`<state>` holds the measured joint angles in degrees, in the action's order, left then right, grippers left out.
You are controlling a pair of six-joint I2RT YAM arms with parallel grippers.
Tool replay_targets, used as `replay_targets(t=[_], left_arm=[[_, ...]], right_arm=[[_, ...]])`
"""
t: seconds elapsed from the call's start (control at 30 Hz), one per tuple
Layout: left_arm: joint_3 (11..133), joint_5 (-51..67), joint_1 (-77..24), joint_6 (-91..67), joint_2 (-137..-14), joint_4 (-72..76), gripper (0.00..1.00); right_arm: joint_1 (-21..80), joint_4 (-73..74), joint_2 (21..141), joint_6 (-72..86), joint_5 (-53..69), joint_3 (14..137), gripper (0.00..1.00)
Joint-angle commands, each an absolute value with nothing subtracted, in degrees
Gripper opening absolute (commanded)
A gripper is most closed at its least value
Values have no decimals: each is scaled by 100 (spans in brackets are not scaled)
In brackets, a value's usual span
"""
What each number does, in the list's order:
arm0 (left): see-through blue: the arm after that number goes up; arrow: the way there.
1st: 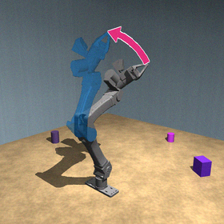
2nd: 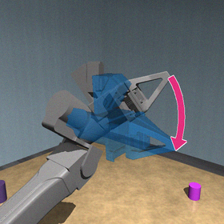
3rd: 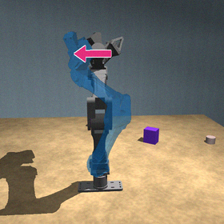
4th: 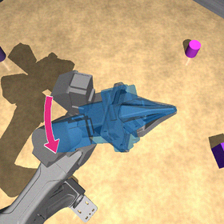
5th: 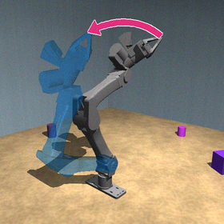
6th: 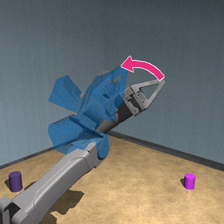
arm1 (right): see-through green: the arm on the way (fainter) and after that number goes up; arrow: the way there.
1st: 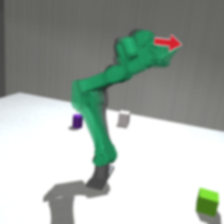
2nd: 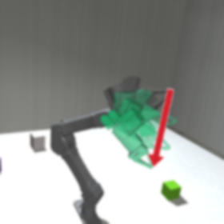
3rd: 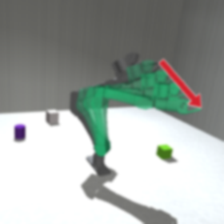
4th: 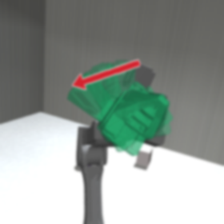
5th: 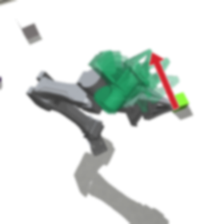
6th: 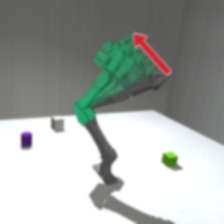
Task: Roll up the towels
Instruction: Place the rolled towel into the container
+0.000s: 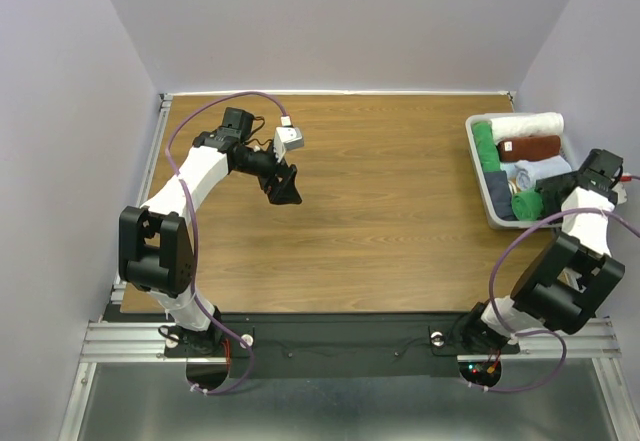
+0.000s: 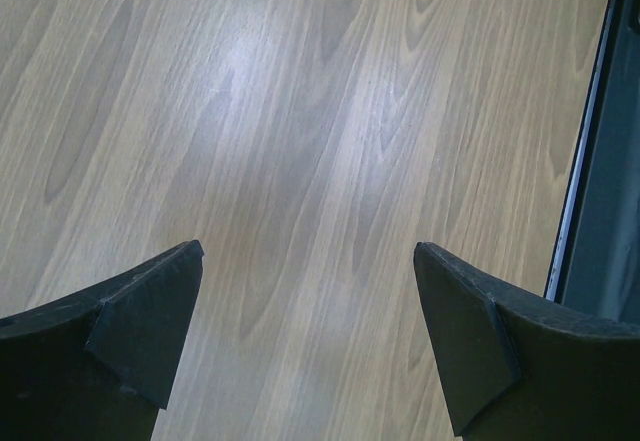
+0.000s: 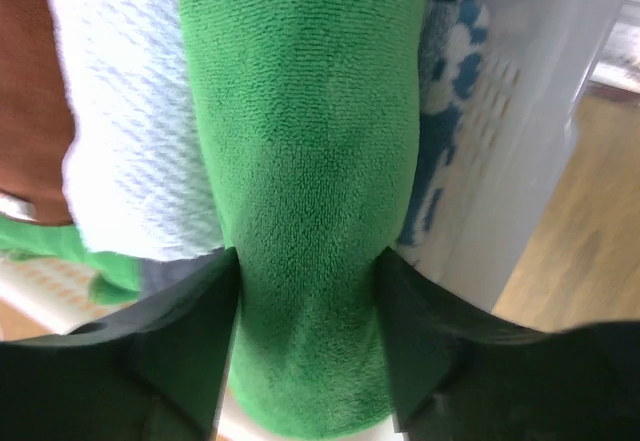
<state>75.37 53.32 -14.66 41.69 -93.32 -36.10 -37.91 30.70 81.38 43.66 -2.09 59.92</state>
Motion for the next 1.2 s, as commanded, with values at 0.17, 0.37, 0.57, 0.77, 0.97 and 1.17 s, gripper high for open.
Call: replay_targets(t=[0.17, 0.37, 0.57, 0.77, 0.97, 1.17], left_arm=[[7488, 5475, -1494, 4272, -9229, -3735, 99], [7523, 5510, -1485, 4236, -9193, -3735, 99], [7602, 5739, -1477, 3781, -9158, -3578, 99], [7322, 5302, -1170, 2507, -8702, -2289, 99], [7278, 4492, -625, 1574, -8297, -1846, 99], [6567, 3543, -343, 1450, -7656, -1670, 99]], right_arm=[[-3841, 2935, 7208, 4333, -290, 6064, 76], [-3841, 3190, 6829, 4061, 315, 6222, 100], [-3657, 3445, 6855, 3314, 2090, 6477, 100], [-2270, 3411, 7048, 2971, 1909, 6925, 100], [-547, 3059, 7637, 2059, 1811, 7364, 100], [1581, 2840, 8489, 554, 685, 7559, 100]])
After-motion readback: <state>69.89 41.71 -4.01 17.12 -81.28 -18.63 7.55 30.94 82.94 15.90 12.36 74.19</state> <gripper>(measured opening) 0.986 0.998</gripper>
